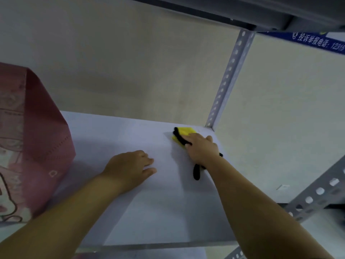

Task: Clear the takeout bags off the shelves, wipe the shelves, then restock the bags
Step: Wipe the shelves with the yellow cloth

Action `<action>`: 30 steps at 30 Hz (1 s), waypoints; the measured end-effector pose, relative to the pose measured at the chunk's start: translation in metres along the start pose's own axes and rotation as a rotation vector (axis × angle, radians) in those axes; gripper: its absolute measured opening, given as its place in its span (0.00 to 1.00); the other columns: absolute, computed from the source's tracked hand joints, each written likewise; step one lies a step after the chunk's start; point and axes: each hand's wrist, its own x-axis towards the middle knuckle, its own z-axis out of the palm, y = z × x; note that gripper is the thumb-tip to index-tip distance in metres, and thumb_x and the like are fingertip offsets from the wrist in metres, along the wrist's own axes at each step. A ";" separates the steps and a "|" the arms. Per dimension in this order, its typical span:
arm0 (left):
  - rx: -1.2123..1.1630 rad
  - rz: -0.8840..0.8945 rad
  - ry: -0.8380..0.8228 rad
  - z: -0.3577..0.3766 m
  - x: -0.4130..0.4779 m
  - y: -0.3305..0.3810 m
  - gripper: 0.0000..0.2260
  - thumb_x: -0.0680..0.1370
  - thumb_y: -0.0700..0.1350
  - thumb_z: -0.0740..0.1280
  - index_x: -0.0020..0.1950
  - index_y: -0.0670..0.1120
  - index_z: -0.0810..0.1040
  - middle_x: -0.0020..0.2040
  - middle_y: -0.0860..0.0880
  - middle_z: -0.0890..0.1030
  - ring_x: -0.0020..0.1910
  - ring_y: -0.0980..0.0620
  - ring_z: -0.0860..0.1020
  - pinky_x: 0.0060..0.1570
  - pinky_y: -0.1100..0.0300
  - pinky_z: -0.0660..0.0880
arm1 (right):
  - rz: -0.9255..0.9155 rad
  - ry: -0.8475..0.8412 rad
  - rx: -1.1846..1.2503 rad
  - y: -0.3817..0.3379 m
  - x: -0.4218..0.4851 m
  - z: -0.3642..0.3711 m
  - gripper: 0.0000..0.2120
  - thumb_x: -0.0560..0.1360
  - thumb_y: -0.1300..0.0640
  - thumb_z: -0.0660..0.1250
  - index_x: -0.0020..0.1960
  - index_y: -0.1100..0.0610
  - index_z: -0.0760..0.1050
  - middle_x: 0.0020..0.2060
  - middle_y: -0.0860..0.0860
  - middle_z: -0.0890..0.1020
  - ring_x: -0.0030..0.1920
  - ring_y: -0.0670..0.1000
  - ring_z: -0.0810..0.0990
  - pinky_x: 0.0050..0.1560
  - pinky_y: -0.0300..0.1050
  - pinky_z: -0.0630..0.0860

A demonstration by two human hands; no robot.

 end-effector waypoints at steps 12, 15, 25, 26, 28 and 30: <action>0.029 -0.021 -0.014 -0.001 -0.003 0.005 0.43 0.61 0.68 0.34 0.66 0.55 0.72 0.67 0.53 0.71 0.65 0.50 0.71 0.60 0.56 0.69 | -0.159 -0.072 -0.005 -0.036 0.007 0.005 0.20 0.80 0.50 0.50 0.72 0.41 0.60 0.71 0.49 0.65 0.67 0.61 0.60 0.58 0.56 0.65; 0.042 -0.046 -0.065 -0.002 -0.005 0.008 0.36 0.68 0.66 0.39 0.69 0.56 0.68 0.70 0.53 0.68 0.68 0.50 0.68 0.63 0.55 0.68 | 0.081 -0.036 0.115 0.001 0.007 -0.004 0.21 0.79 0.51 0.52 0.70 0.39 0.62 0.70 0.50 0.67 0.70 0.64 0.58 0.61 0.58 0.64; 0.126 -0.060 -0.170 -0.010 -0.011 0.018 0.19 0.81 0.56 0.49 0.68 0.52 0.67 0.70 0.51 0.66 0.67 0.48 0.67 0.60 0.50 0.69 | -0.124 -0.039 -0.024 -0.018 -0.042 0.001 0.19 0.81 0.50 0.50 0.71 0.42 0.61 0.70 0.46 0.64 0.65 0.61 0.61 0.56 0.54 0.66; 0.128 -0.062 -0.172 -0.011 -0.015 0.018 0.19 0.81 0.56 0.50 0.68 0.52 0.68 0.70 0.51 0.66 0.67 0.48 0.67 0.61 0.51 0.69 | -0.114 -0.043 -0.012 -0.013 -0.049 0.000 0.19 0.81 0.49 0.49 0.71 0.41 0.60 0.71 0.45 0.64 0.65 0.61 0.61 0.55 0.54 0.66; 0.122 -0.068 -0.165 -0.012 -0.027 0.019 0.19 0.80 0.57 0.52 0.68 0.53 0.69 0.70 0.52 0.67 0.67 0.49 0.68 0.62 0.52 0.69 | -0.015 -0.046 0.008 0.000 -0.061 -0.001 0.20 0.81 0.49 0.49 0.72 0.41 0.59 0.71 0.45 0.62 0.66 0.62 0.60 0.56 0.55 0.67; 0.117 -0.052 -0.121 -0.013 -0.045 0.018 0.19 0.79 0.58 0.55 0.66 0.53 0.72 0.68 0.52 0.70 0.64 0.49 0.70 0.62 0.52 0.70 | 0.132 -0.018 0.003 0.010 -0.073 -0.002 0.20 0.80 0.50 0.49 0.71 0.44 0.60 0.71 0.47 0.62 0.66 0.63 0.60 0.56 0.56 0.67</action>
